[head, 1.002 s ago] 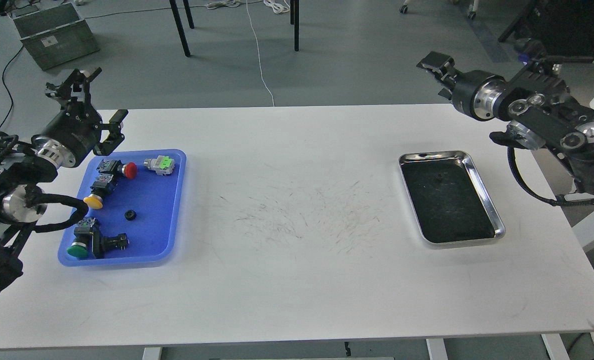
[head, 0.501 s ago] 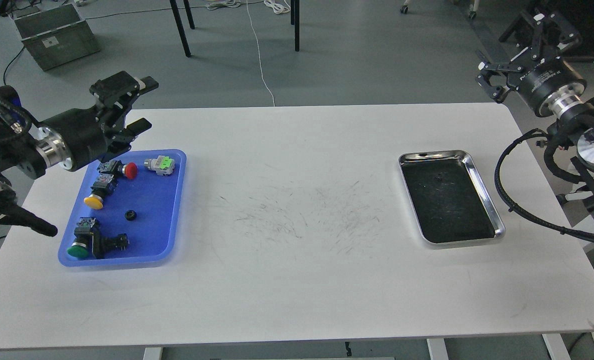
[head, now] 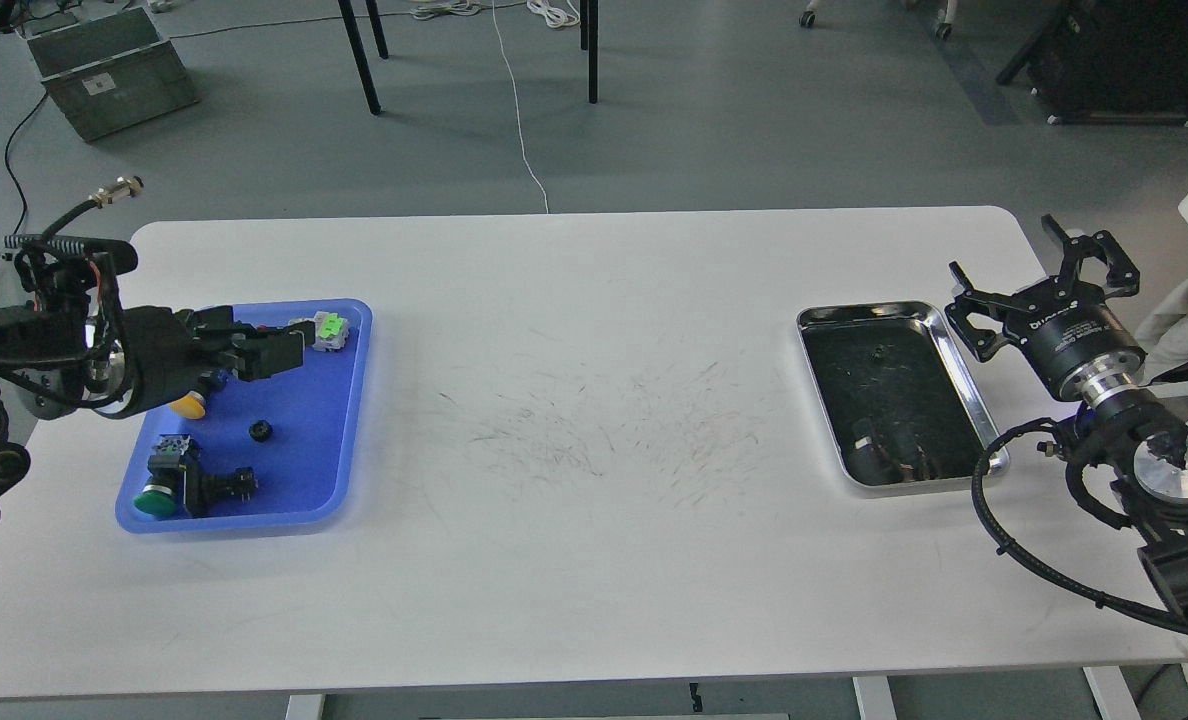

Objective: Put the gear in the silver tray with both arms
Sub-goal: 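Grasp a second black gear in the blue tray with the left gripper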

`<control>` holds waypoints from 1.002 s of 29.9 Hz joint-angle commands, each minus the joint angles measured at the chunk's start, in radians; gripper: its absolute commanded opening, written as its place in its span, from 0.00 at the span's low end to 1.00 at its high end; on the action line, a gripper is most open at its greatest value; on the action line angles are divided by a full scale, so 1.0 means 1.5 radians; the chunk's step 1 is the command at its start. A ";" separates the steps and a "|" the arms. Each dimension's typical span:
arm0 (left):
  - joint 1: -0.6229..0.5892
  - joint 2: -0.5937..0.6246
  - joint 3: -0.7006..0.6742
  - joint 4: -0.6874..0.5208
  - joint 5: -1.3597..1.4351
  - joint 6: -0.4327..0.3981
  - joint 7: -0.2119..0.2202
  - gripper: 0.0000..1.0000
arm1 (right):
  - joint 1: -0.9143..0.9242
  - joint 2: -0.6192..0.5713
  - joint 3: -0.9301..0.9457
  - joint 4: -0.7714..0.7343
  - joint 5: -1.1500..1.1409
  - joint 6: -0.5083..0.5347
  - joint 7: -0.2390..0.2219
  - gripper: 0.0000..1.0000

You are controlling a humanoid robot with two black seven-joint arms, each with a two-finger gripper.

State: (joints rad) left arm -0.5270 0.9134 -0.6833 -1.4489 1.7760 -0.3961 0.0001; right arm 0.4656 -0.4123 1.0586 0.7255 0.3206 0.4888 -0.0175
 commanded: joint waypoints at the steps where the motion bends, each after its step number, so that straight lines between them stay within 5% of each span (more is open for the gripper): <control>1: 0.001 -0.012 0.036 0.021 0.062 0.015 -0.019 0.97 | -0.002 0.007 -0.001 -0.002 -0.002 0.000 0.002 0.94; 17: 0.000 -0.094 0.109 0.196 0.070 0.088 -0.050 0.95 | -0.001 0.007 -0.008 -0.003 -0.004 0.000 0.002 0.94; 30: -0.002 -0.109 0.154 0.266 0.076 0.138 -0.077 0.82 | -0.001 0.007 -0.010 -0.002 -0.005 0.000 0.002 0.94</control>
State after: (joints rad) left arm -0.5292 0.7537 -0.4673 -1.0730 1.8898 -0.2103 -0.1016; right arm 0.4650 -0.4018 1.0446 0.7215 0.3141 0.4888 -0.0137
